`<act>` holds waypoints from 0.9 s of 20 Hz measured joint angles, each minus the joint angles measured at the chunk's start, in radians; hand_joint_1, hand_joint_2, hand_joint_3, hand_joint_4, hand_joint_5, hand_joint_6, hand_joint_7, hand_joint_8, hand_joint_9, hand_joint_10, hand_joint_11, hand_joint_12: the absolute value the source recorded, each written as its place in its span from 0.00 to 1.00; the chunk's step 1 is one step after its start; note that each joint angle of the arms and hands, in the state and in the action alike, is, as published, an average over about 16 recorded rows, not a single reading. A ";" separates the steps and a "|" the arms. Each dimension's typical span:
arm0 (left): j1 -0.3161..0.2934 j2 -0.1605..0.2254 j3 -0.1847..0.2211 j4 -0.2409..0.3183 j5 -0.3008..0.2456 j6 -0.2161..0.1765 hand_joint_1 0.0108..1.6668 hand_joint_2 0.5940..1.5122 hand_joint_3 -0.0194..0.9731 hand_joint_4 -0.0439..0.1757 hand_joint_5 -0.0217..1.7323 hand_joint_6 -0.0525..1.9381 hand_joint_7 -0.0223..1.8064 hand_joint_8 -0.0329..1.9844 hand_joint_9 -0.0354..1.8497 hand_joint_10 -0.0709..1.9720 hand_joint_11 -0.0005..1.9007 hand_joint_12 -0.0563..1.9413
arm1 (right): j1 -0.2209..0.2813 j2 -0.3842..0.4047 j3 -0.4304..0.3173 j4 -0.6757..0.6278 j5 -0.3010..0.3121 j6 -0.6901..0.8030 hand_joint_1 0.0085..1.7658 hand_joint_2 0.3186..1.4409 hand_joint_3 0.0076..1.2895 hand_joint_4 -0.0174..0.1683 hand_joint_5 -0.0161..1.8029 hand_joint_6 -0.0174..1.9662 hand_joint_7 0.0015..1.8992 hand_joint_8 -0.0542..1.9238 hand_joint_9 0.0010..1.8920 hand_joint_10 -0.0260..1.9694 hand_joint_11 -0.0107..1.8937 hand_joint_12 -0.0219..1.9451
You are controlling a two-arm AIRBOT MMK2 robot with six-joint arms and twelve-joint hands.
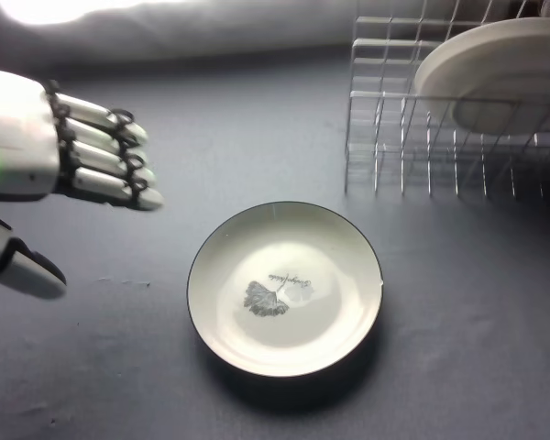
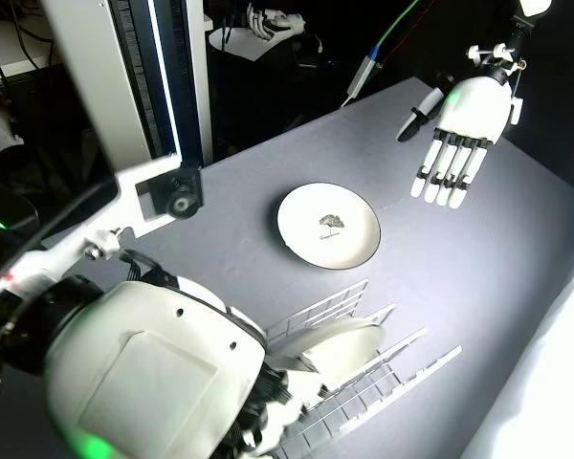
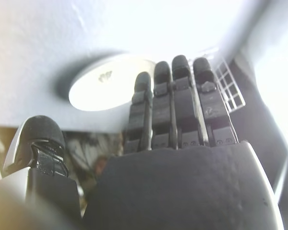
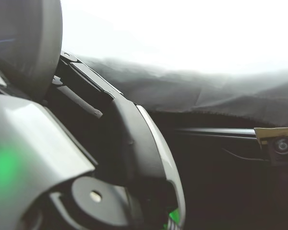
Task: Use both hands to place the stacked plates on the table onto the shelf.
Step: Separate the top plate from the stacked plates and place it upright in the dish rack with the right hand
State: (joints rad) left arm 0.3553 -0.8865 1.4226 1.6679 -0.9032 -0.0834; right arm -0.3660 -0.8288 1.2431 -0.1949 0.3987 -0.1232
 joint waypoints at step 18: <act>0.024 -0.176 0.138 0.004 -0.274 -0.062 0.01 0.63 0.02 0.19 0.16 0.03 0.19 0.02 0.19 0.04 0.09 0.13 | -0.017 -0.016 0.005 -0.108 0.035 -0.056 0.73 0.68 0.01 0.06 0.44 0.38 0.46 0.35 0.42 0.40 0.27 0.70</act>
State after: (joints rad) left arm 0.3791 -1.0625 1.5604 1.6721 -1.1775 -0.1453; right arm -0.3833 -0.8448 1.2478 -0.3027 0.4333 -0.1794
